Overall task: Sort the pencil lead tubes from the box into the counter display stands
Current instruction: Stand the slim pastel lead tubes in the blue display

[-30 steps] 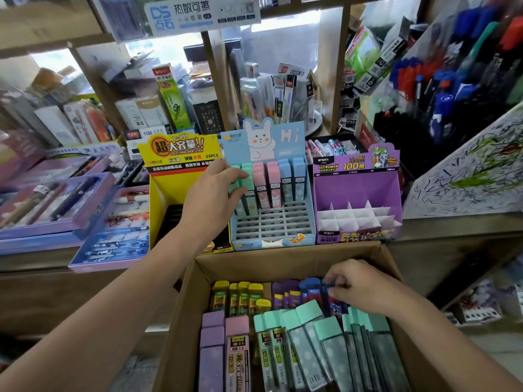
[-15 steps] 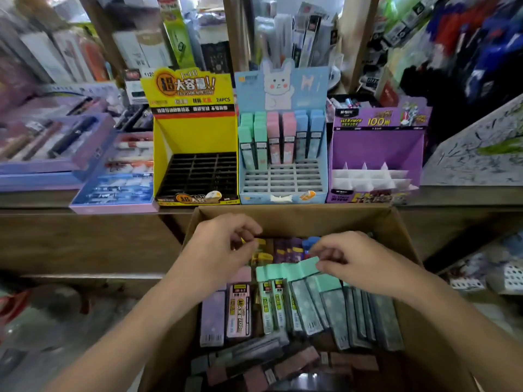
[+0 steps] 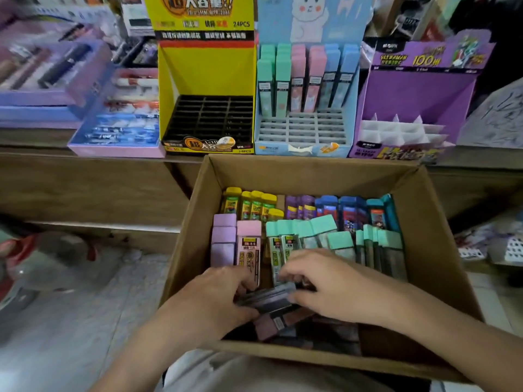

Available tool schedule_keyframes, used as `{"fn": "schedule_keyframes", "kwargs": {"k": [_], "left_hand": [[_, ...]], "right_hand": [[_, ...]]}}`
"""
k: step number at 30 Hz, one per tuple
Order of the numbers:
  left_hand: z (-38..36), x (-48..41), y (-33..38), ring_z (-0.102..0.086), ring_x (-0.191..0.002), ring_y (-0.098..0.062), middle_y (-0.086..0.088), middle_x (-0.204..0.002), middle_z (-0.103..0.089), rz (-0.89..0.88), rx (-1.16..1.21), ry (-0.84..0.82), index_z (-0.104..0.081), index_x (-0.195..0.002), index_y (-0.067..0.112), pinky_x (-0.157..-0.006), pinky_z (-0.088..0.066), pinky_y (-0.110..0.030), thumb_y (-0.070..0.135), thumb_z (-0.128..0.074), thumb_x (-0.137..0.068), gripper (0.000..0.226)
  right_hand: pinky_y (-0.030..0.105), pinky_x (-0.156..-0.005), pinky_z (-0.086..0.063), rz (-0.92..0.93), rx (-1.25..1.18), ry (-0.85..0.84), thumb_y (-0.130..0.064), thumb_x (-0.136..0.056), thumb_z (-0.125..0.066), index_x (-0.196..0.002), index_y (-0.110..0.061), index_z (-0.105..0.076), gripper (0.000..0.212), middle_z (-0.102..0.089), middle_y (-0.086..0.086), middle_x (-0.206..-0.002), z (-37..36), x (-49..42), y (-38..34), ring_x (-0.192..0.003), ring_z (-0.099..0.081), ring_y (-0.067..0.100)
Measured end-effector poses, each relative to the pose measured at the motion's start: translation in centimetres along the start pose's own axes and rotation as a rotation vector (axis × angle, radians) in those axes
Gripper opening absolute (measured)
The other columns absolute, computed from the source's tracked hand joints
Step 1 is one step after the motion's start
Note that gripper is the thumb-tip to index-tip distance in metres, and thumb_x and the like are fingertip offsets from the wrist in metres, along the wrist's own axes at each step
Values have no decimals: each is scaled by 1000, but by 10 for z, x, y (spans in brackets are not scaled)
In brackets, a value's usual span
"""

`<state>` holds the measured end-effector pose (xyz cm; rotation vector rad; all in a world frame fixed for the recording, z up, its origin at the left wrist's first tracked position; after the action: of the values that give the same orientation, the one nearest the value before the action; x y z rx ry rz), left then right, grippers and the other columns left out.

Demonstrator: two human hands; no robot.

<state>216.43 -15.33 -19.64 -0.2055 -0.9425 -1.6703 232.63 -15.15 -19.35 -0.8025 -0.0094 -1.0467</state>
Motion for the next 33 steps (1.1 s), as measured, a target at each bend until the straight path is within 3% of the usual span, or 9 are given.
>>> {"fn": "schedule_keyframes", "kwargs": {"k": [4, 10, 14, 18, 22, 24, 26, 30, 33], "left_hand": [[1, -1, -3, -58, -105, -8, 13, -112, -61, 45, -67, -28, -63, -107, 36, -95, -51, -31, 44, -75, -81, 29], [-2, -6, -4, -57, -103, -10, 12, -111, -60, 65, -120, -74, -63, -106, 32, -87, -49, -23, 38, -78, -81, 30], [-5, -8, -7, -57, -106, -10, 11, -116, -58, 74, -126, -106, -62, -112, 35, -89, -50, -25, 38, -77, -82, 34], [-9, -9, -4, -56, -105, -10, 11, -110, -58, 16, -149, -130, -60, -105, 34, -89, -50, -27, 40, -73, -84, 26], [-9, -8, -3, -56, -91, -4, 13, -97, -60, -47, -107, -119, -54, -96, 36, -72, -45, -23, 49, -66, -84, 22], [-2, -8, -3, -59, -81, -2, 13, -86, -63, -69, -11, -60, -54, -93, 39, -64, -42, -22, 49, -64, -83, 17], [8, -9, -3, -61, -75, -2, 16, -82, -66, -77, 134, 7, -58, -94, 42, -66, -49, -25, 48, -64, -84, 13], [29, -9, 8, -72, -74, -24, -8, -82, -75, -119, 630, 97, -70, -102, 28, -74, -61, -41, 33, -74, -91, 12], [45, -11, 18, -62, -66, -16, -5, -77, -70, -197, 823, 127, -73, -109, 19, -63, -57, -27, 15, -74, -93, 16]], "right_hand": [[31, -99, -43, 58, 13, -27, -33, -99, -65, -123, -21, -66, 27, -56, -9, -116, -12, -12, -17, -113, -47, 7], [33, -83, -34, 81, 63, -89, -22, -96, -65, -100, -17, -66, 7, -58, 0, -105, -24, -21, -29, -103, -46, 18], [37, -88, -41, 54, 18, -120, -18, -94, -68, -100, -12, -66, 9, -59, 3, -102, -22, -21, -27, -101, -47, 19], [36, -89, -41, 41, 26, -160, -14, -94, -65, -106, -15, -66, 12, -55, -1, -106, -28, -19, -24, -102, -46, 17], [41, -87, -50, -6, -29, -181, -23, -97, -67, -108, -23, -64, 11, -59, -4, -105, -25, -16, -19, -98, -55, 15], [42, -82, -53, -60, -101, -177, -34, -97, -67, -106, -32, -62, 10, -60, -11, -100, -17, -13, -11, -91, -58, 10], [37, -80, -52, -97, -184, -137, -35, -98, -66, -109, -37, -62, 12, -63, -13, -98, -5, -11, -3, -90, -61, 6], [51, -101, -50, -115, -475, -72, -26, -103, -61, -119, -34, -65, 19, -72, -4, -112, 18, -7, 4, -108, -66, 21], [48, -96, -51, -108, -663, -16, -23, -107, -54, -116, -29, -68, 18, -71, 3, -106, 27, -5, 8, -101, -67, 23]]}}
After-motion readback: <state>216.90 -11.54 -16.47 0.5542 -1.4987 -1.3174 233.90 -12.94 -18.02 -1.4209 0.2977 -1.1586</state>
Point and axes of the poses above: each hand's wrist, its own x-axis away from the middle knuckle, its own z-axis out of the back of the hand, y = z × x, the point moved 8 cm from there along -x, towards the middle knuckle
